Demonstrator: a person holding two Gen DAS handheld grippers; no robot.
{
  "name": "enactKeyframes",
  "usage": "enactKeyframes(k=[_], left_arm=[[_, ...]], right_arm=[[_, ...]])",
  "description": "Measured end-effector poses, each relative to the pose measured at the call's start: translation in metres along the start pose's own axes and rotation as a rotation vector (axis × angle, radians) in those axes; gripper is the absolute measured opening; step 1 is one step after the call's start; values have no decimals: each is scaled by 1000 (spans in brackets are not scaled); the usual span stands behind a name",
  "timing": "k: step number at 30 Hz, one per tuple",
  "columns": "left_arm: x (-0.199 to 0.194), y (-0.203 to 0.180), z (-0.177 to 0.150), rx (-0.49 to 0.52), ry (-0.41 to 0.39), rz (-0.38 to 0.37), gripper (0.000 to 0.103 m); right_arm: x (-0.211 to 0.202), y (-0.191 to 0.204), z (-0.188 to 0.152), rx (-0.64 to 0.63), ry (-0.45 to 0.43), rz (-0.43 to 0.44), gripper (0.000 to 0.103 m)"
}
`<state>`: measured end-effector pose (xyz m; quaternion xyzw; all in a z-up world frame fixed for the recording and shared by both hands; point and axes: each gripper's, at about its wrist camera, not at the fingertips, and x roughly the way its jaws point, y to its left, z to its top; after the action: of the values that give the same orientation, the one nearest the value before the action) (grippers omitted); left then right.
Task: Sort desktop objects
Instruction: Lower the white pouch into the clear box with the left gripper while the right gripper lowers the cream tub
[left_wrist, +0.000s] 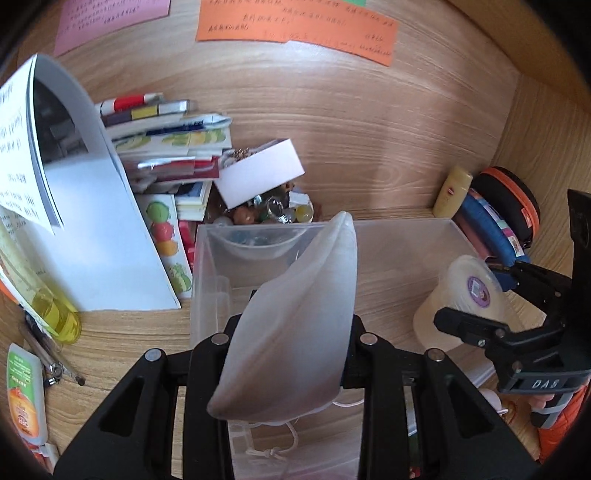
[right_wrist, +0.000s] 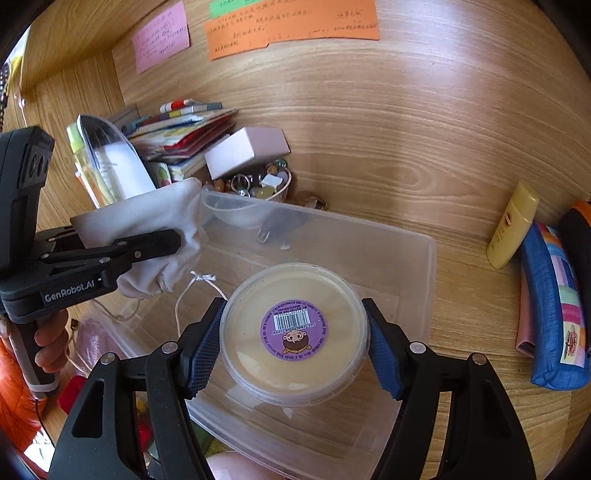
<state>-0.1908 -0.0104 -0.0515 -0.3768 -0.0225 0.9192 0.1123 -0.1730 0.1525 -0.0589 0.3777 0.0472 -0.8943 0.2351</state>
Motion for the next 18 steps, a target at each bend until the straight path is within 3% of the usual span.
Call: enactKeyframes(k=[14, 18], left_arm=[[15, -1, -1, 28, 43, 14, 32], [13, -2, -3, 33, 35, 26, 39]], right_arm=[[11, 14, -6, -54, 54, -36, 69], [10, 16, -5, -55, 51, -44, 70]])
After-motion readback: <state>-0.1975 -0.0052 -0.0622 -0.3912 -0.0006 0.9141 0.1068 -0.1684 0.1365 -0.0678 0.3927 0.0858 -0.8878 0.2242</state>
